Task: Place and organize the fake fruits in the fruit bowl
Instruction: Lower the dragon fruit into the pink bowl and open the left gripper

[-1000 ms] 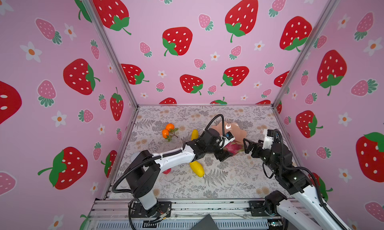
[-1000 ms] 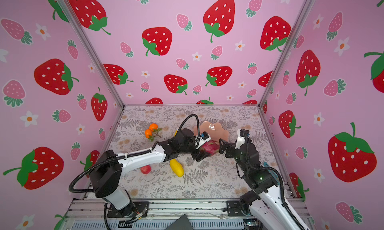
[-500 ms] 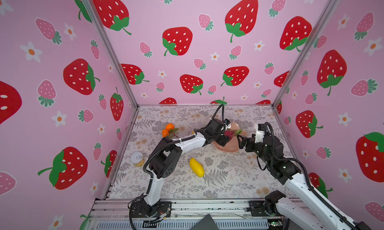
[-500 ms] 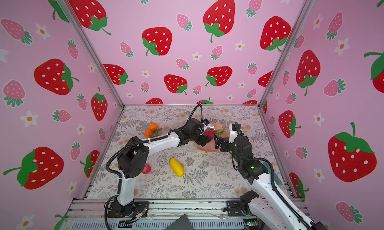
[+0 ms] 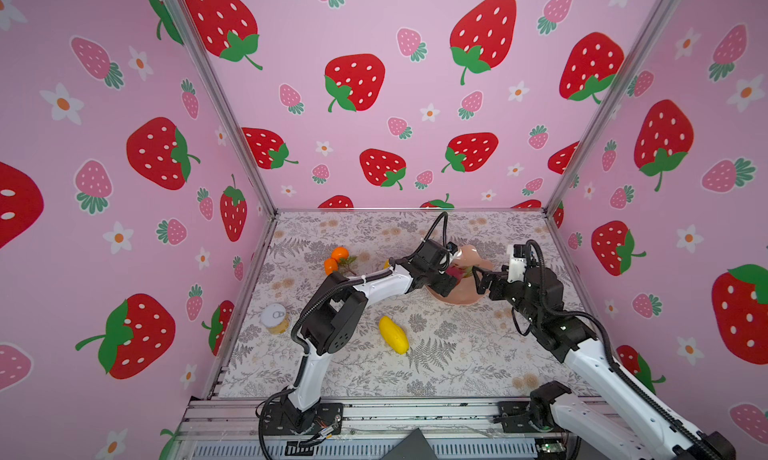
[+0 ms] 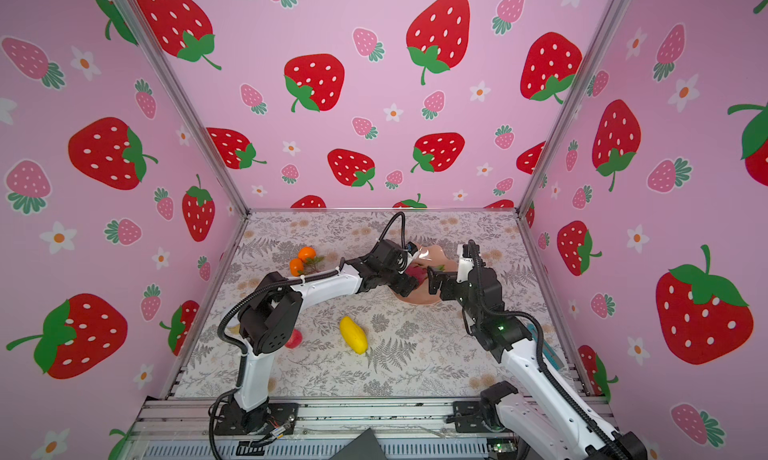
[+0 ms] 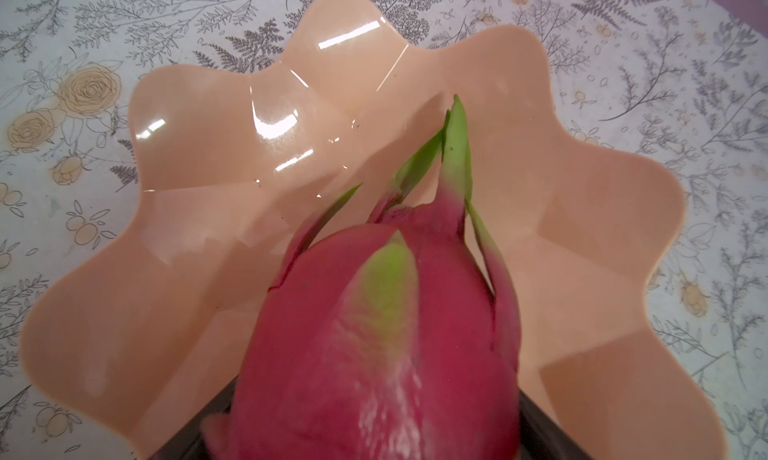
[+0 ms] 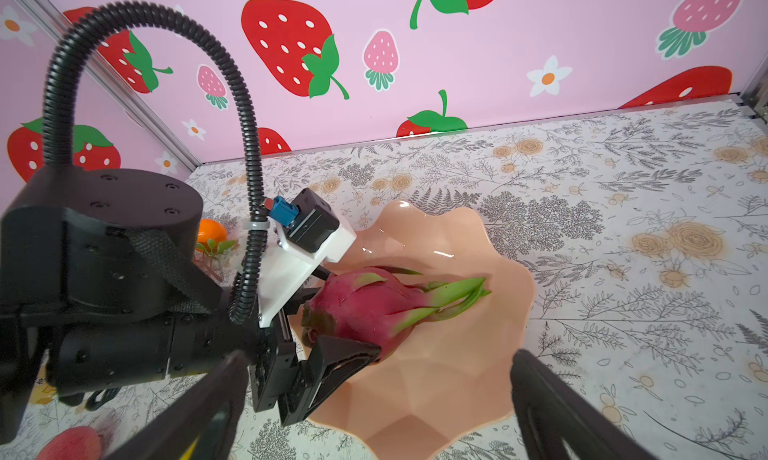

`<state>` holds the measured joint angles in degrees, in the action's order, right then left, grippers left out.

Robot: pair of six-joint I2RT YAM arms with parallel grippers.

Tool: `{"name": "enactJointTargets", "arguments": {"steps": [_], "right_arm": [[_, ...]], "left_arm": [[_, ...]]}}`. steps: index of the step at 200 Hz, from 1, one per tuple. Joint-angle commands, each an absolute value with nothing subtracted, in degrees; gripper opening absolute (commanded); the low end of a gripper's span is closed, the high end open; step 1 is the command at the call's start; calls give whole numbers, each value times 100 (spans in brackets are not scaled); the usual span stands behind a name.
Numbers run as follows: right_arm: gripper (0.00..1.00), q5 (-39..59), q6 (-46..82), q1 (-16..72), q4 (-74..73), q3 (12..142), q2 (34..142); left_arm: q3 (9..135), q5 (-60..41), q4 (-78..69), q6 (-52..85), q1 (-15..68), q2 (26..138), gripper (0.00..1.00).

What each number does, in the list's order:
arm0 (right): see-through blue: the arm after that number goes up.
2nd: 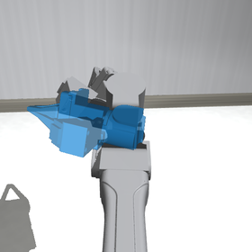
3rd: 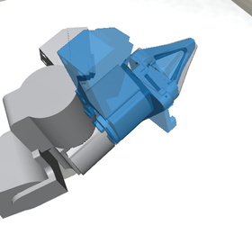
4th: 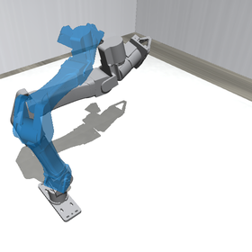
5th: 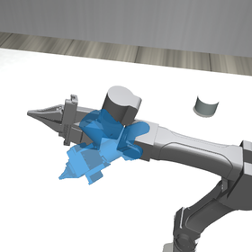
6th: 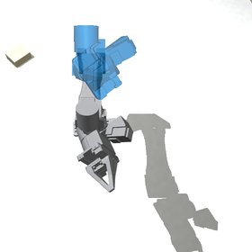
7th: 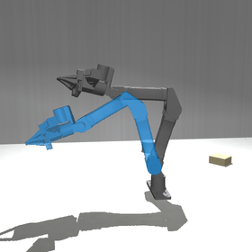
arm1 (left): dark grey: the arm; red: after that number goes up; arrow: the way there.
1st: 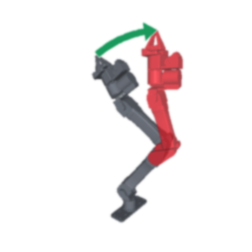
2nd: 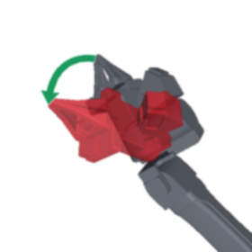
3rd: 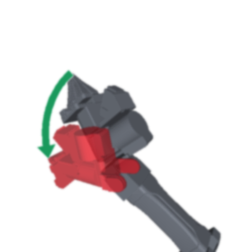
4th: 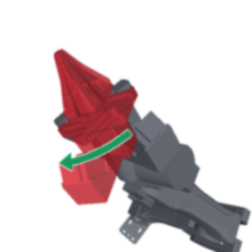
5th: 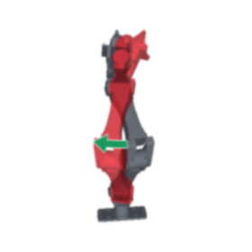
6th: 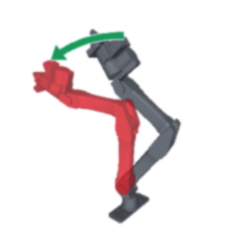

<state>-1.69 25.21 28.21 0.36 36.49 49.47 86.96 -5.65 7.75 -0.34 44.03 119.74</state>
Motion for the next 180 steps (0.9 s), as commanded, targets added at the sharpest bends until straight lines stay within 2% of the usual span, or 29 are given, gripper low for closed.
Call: {"name": "enactJointTargets", "arguments": {"steps": [1,54,120,142,180], "right_arm": [[99,-97,2435,2769,-139,3734,4952],[99,-71,2403,2727,-125,3722,4957],[99,-3,2302,2663,-194,3769,5051],[99,90,1994,2663,-276,3867,5177],[99,684,1757,2700,-805,4243,6167]], "left_arm": [[9021,-664,814,-151,4383,12106,87],[9127,-703,858,-192,4359,12173,96],[9079,-700,641,-138,4361,11767,100],[8796,-317,456,17,4337,11212,99],[7657,84,505,753,3863,9649,99]]}}
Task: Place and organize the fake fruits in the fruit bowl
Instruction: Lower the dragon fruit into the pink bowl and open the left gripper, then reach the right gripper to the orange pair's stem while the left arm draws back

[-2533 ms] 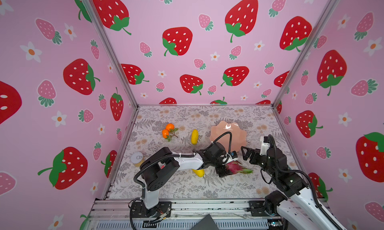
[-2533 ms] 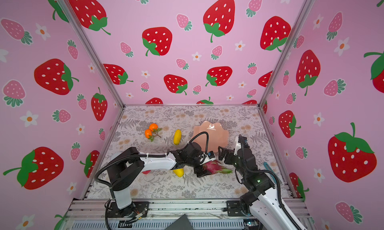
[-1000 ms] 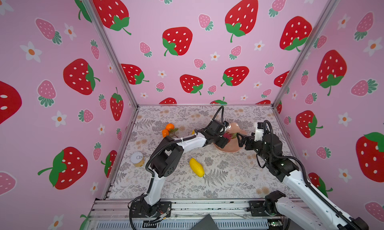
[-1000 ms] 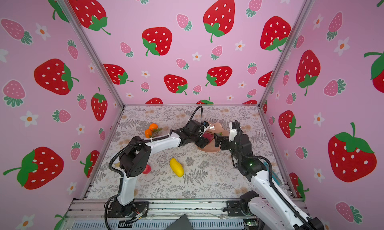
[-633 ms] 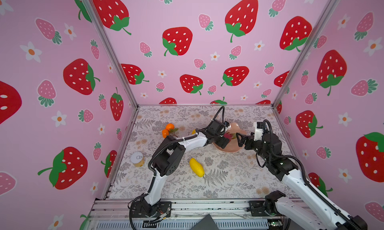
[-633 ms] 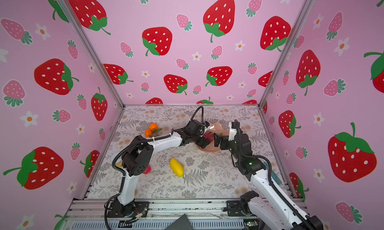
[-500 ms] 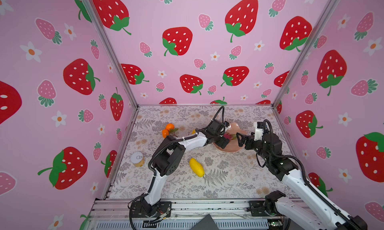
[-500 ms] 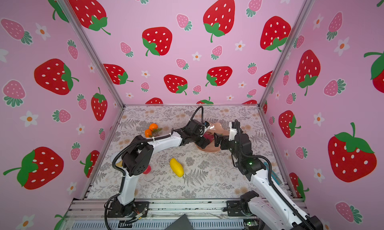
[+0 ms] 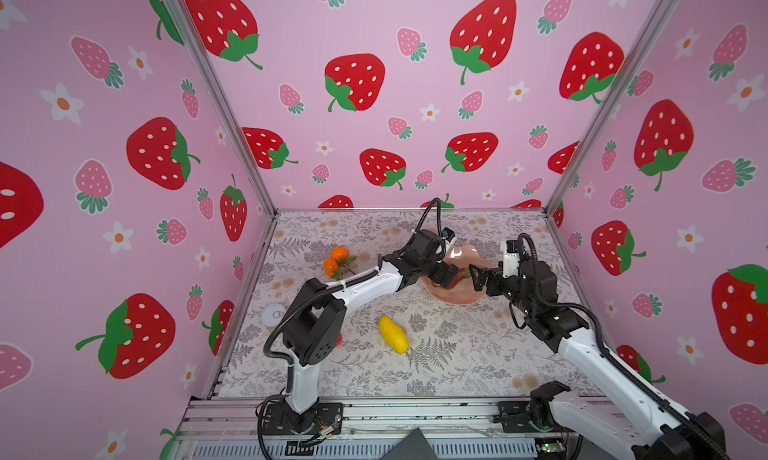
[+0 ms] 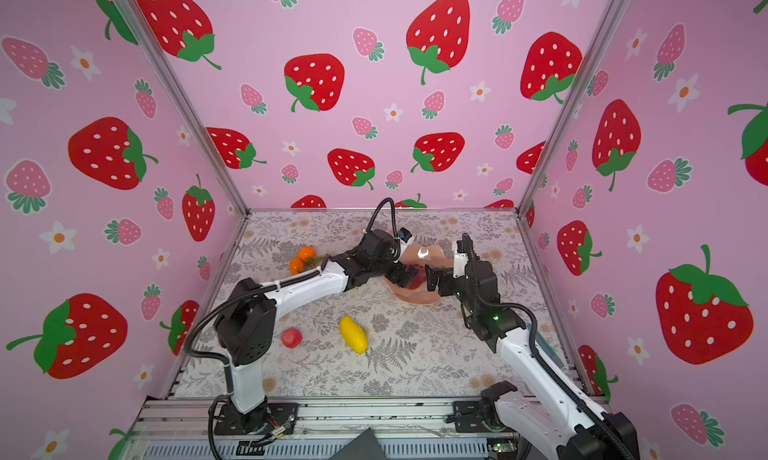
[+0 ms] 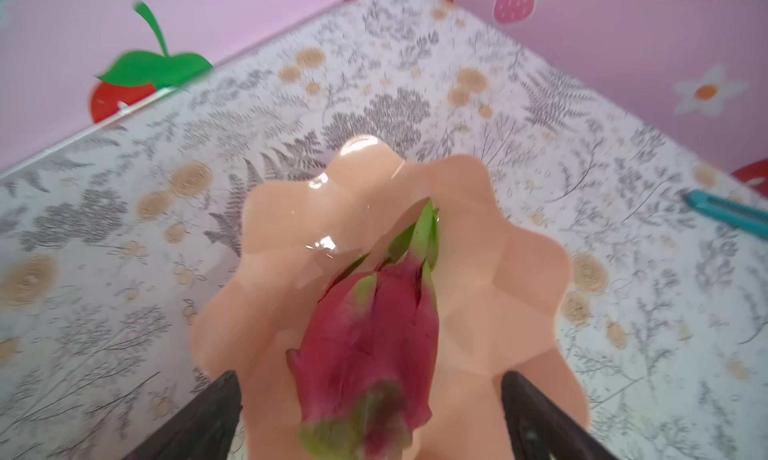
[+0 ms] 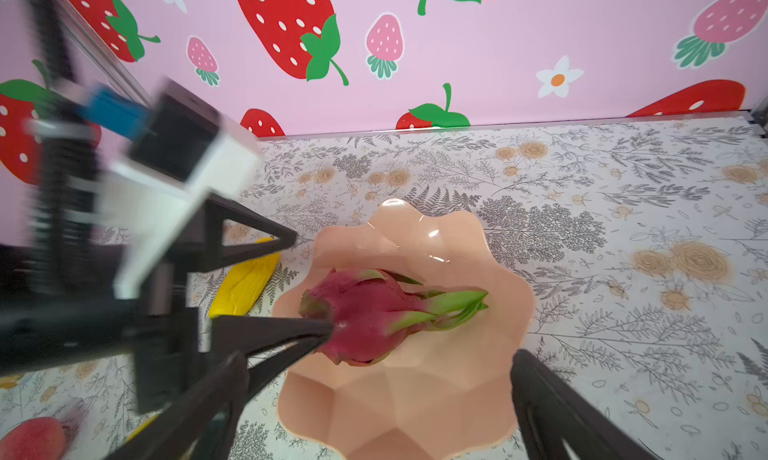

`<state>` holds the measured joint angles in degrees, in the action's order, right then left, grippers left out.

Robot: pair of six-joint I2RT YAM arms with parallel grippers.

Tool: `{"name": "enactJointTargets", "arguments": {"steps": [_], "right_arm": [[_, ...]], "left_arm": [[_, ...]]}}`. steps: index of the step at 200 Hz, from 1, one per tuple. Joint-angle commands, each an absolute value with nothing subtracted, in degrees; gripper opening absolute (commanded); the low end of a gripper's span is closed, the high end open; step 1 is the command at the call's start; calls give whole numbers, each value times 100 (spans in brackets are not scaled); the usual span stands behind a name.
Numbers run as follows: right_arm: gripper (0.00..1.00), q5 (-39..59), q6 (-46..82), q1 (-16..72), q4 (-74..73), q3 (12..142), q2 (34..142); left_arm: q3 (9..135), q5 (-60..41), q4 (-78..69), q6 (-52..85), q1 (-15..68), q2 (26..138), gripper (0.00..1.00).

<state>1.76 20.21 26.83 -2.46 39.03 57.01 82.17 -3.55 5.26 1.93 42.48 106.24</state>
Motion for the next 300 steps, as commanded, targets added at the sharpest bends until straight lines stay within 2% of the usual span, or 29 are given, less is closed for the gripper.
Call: {"name": "enactJointTargets", "arguments": {"steps": [1,22,49,70,86,105,130,192,203,228,277,300], "right_arm": [[99,711,1762,2708,-825,4257,6182],[99,1071,1677,3056,-1406,4796,7121],[100,1359,995,3854,-1578,6221,8893],[94,1692,597,4240,-1692,7352,10290],[84,2018,565,4352,-1805,8064,11135],[77,2445,684,4456,-1754,8824,12039],[72,2546,650,4730,-1694,9560,12864],[71,1050,308,5307,-1037,10899,14020],[67,906,160,5356,-799,11187,14238],[58,844,15,5414,-426,11653,14586],[58,878,78,5417,-426,11602,14660],[53,920,38,5416,-320,11696,14759]], "left_arm": [[7621,108,525,790,3843,9597,99],[6820,626,1212,1520,3310,8385,99],[5990,854,2231,2315,2502,6794,99],[5845,1021,3198,2563,2096,5928,99],[5821,1098,3742,2630,1882,5415,99],[5685,1105,3968,2642,1677,4990,99],[5419,1035,3966,2615,1425,4754,99],[5150,845,3688,2638,1189,4645,99],[5121,866,3674,2641,1152,4611,99],[5035,927,3604,2675,1071,4475,99],[4867,906,3435,2679,981,4358,99],[4801,832,3338,2731,974,4346,99]]}}
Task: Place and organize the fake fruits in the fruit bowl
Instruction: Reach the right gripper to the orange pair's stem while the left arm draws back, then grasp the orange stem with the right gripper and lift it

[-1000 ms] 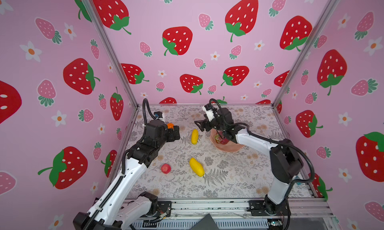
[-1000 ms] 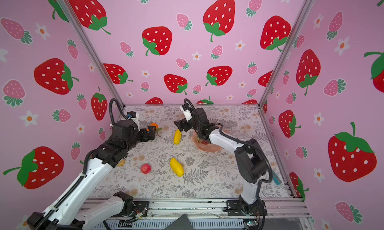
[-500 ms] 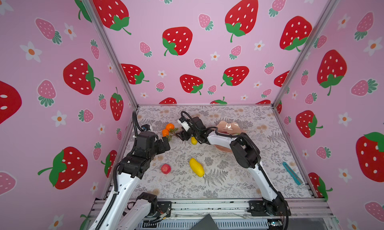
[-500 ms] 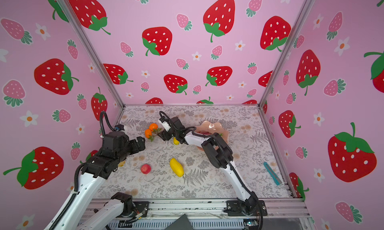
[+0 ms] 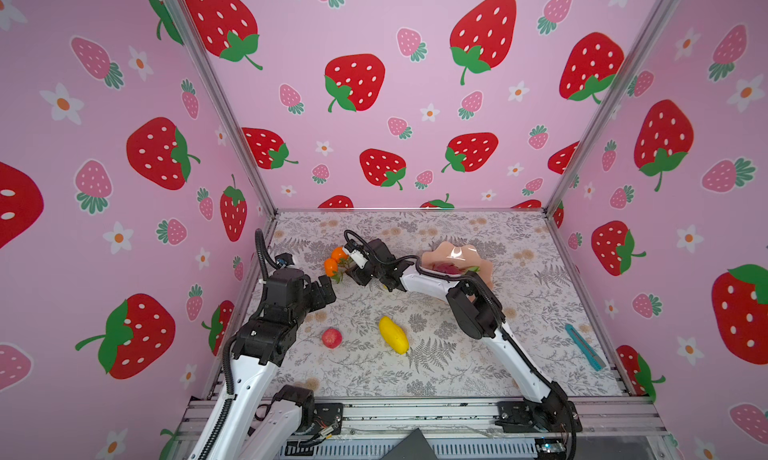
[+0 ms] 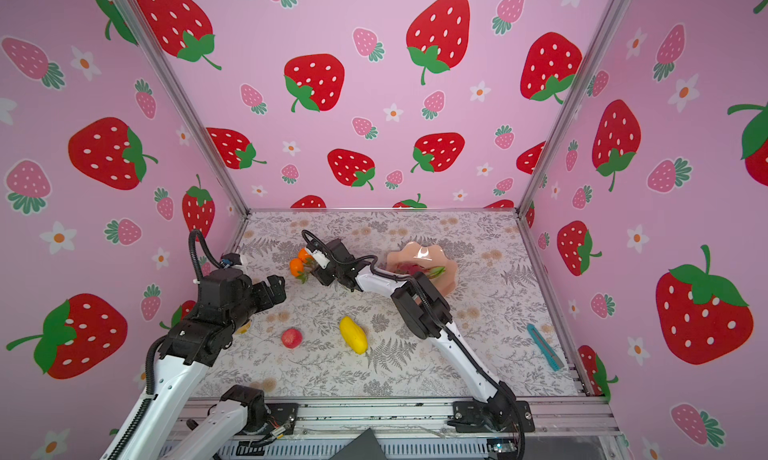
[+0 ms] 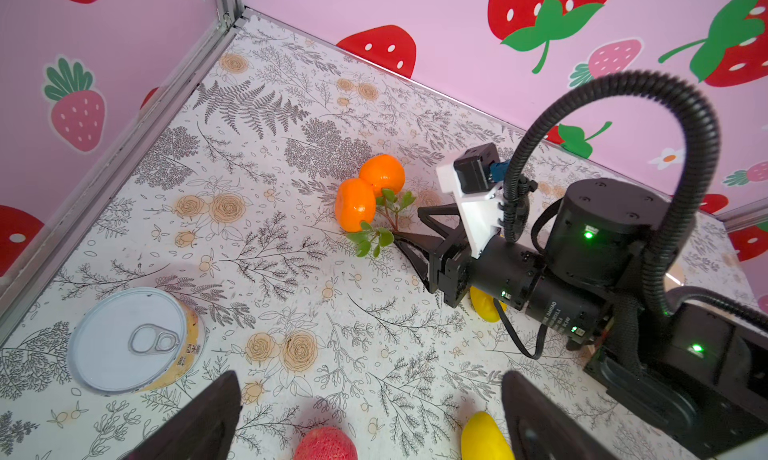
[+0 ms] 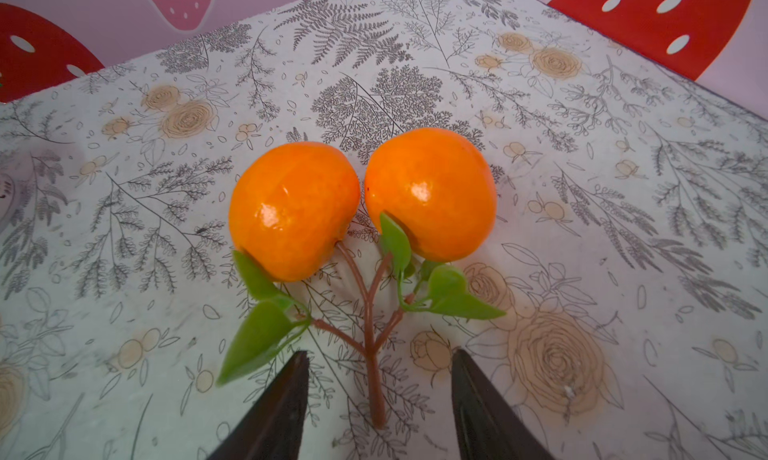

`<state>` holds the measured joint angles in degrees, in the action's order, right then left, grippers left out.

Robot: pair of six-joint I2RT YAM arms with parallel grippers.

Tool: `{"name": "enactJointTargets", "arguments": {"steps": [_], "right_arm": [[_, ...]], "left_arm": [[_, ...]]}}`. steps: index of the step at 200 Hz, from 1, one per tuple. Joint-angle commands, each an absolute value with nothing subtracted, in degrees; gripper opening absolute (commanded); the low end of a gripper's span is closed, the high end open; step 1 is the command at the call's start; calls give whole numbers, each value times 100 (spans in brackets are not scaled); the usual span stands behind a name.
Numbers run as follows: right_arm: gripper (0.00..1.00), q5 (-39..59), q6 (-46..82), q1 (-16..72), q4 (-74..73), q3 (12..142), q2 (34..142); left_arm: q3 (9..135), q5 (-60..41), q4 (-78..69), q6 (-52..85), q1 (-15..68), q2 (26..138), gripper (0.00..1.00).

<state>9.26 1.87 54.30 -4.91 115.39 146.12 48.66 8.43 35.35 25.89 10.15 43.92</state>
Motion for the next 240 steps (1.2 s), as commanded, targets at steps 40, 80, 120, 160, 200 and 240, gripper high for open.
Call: {"name": "enactJointTargets", "arguments": {"steps": [40,80,120,160,200,240], "right_arm": [[47,1175,1,5415,43,12176,15079],[44,1123,83,5432,92,12294,15213],[42,1131,169,5447,271,12646,15462],[28,1118,154,5450,408,12842,15597],[7,1194,25,5456,418,12843,15532],[0,1117,-97,5451,268,12510,15024]], "left_arm": [[4718,830,3270,2755,955,4274,99],[4667,850,3208,2769,943,4127,99],[4624,844,3199,2742,924,4052,99],[4555,835,3125,2773,922,3982,99],[4527,756,3063,2819,914,3981,99],[4511,743,3025,2856,914,3915,99]]}}
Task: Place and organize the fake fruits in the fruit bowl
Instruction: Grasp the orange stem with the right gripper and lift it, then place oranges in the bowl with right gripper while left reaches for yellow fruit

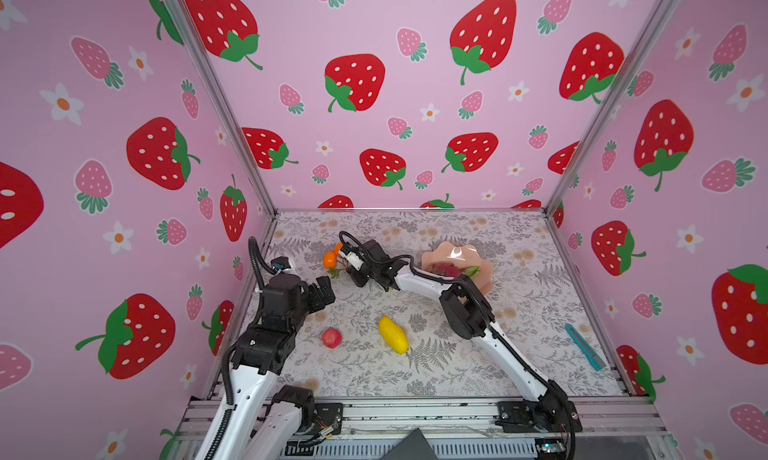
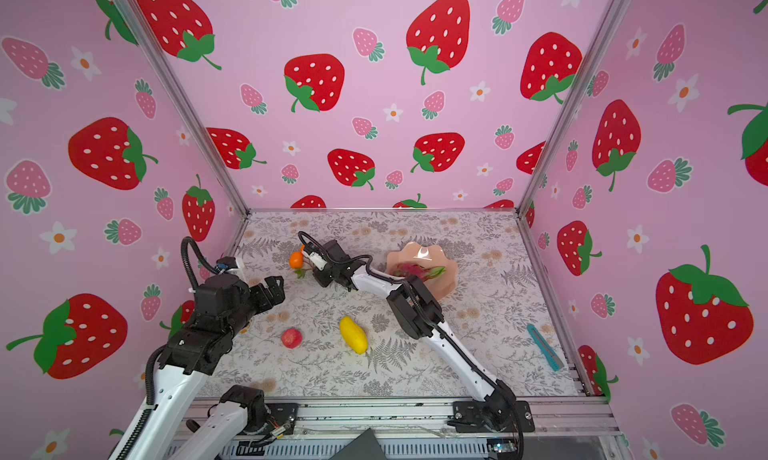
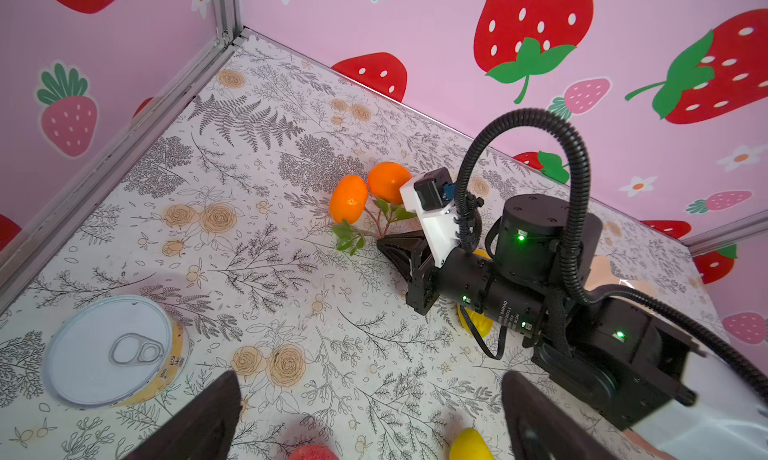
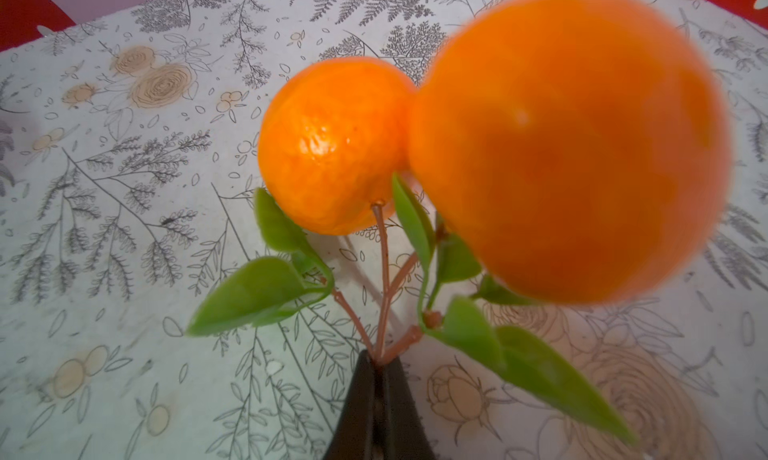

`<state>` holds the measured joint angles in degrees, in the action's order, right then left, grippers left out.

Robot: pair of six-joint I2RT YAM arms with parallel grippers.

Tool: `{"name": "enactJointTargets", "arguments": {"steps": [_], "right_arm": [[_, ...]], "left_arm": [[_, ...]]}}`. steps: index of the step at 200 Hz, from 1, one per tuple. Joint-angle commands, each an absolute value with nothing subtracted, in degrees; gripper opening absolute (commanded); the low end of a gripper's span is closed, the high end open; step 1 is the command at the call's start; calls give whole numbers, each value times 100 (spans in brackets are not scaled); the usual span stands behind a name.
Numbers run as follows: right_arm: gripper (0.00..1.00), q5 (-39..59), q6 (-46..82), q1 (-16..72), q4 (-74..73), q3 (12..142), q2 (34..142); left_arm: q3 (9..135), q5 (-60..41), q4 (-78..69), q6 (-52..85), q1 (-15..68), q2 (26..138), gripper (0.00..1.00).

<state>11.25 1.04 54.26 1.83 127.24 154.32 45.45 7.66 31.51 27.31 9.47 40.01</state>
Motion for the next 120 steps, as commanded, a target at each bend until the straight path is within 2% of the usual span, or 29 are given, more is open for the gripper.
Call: {"name": "enactJointTargets", "arguments": {"steps": [1,32,56,86,120], "right_arm": [[0,1108,-97,5450,257,12495,14996],[0,1261,148,5292,44,11977,14125],[0,1639,591,4917,60,11326,13321],[0,1676,994,4300,11,9649,11875],[0,1441,1651,3337,-34,7440,10059]], "left_arm": [[4509,740,3020,2856,914,3913,99],[4364,423,2648,2921,914,3984,99],[4240,-378,1907,2827,921,4062,99],[4218,-1511,1057,2751,948,4339,99],[4411,-1862,787,2528,1250,4935,99]]}}
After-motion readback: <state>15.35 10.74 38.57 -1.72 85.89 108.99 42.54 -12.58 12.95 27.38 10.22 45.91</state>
